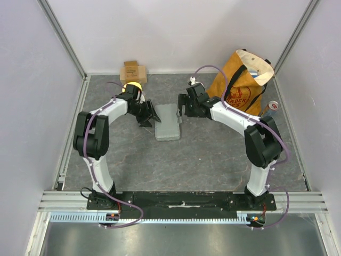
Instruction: Pack the tool kit
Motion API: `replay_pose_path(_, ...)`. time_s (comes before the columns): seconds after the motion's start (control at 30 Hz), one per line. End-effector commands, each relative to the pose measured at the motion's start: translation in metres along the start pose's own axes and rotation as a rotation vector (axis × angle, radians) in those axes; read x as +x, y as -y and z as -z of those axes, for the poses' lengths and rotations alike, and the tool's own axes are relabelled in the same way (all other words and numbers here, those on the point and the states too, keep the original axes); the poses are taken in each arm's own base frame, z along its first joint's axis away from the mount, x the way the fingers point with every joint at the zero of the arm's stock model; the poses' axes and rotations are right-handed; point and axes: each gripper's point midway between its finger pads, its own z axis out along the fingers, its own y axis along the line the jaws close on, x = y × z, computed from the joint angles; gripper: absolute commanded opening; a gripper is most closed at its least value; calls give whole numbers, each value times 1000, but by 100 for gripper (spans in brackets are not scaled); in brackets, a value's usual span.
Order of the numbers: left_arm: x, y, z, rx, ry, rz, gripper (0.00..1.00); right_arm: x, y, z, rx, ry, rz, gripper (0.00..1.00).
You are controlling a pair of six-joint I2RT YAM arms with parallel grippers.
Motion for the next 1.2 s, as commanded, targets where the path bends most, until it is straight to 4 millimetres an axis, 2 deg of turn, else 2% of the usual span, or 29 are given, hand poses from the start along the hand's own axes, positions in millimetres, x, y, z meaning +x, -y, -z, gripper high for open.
replay_pose_path(0.0,2,-14,-19,-144,-14,-50,63,4,-25,-22,-87,-46,-25,91)
replay_pose_path(0.17,16,-42,-27,-296,-58,-67,62,23,-25,-44,-92,-106,-13,90)
replay_pose_path(0.3,23,-52,-29,-327,-80,-69,61,40,-21,-53,-88,-156,-6,85)
replay_pose_path(0.4,25,-49,-31,-305,-95,-80,59,50,-18,-57,-82,-180,-3,78)
replay_pose_path(0.53,26,-41,-35,-258,-113,-95,56,66,-17,-63,-91,-231,-7,59)
replay_pose_path(0.83,26,-30,-42,-208,-137,-105,54,105,-12,-69,-31,-329,57,33)
replay_pose_path(0.93,26,-26,-43,-195,-139,-109,54,115,-12,-70,-17,-356,79,21)
replay_pose_path(1.07,28,-23,-45,-188,-146,-118,54,121,-16,-71,-10,-373,103,9)
replay_pose_path(1.17,26,-21,-43,-186,-138,-118,54,115,-19,-69,-6,-352,113,8)
